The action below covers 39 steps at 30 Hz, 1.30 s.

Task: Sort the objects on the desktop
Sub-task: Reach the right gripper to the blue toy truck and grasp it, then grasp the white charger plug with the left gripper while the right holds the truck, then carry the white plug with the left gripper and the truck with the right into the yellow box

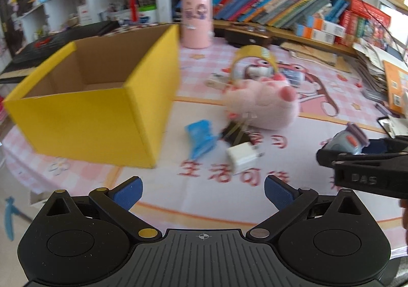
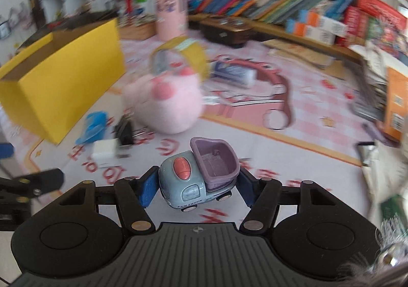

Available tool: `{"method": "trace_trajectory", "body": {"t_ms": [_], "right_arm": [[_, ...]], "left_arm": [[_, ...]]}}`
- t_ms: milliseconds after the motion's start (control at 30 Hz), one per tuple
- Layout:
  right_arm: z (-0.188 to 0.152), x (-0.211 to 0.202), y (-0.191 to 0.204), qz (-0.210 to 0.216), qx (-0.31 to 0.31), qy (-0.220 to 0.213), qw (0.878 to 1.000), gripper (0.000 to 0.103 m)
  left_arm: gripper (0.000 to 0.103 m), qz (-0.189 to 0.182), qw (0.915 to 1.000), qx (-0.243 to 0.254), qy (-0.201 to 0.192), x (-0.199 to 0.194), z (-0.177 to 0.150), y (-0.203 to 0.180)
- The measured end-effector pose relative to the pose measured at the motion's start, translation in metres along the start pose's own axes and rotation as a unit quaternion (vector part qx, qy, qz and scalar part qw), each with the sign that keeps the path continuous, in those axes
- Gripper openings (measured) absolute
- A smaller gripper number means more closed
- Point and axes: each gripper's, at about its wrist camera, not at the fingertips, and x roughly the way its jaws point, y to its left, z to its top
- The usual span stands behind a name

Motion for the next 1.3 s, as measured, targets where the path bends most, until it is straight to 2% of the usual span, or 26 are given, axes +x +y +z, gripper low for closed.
{"method": "trace_trajectory", "body": {"t_ms": [167,433,533,600,667,967,1300], "right_arm": [[-0.006,-0.018,-0.021,-0.016,0.029,0.0,0.999,0.062],[-0.014,-0.031,-0.033,-0.021,0.035,0.002,0.999,0.062],[-0.016,-0.033,-0.032,-0.02,0.034,0.003,0.999,0.062],[-0.017,-0.033,-0.031,-0.018,0.032,0.004,0.999,0.062],[-0.018,-0.034,-0.029,-0.016,0.029,0.004,0.999,0.062],[-0.015,-0.037,-0.015,-0.011,0.021,-0.002,1.0,0.062],[-0.007,-0.059,0.016,-0.008,0.027,-0.021,0.999,0.062]], "left_arm": [[0.094,-0.018,0.9997,0.013,0.002,0.023,0.007,-0.022],[0.074,0.002,0.9998,0.018,0.01,0.056,0.014,-0.04],[0.069,0.001,0.9996,0.026,0.01,0.062,0.013,-0.044],[0.061,0.001,0.9994,0.031,0.013,0.065,0.011,-0.046],[0.046,-0.008,0.9996,0.027,0.005,0.065,0.01,-0.045],[0.045,-0.043,0.9984,0.026,-0.024,0.037,0.014,-0.032],[0.045,-0.093,0.9935,0.028,-0.059,-0.028,0.018,0.004]]}}
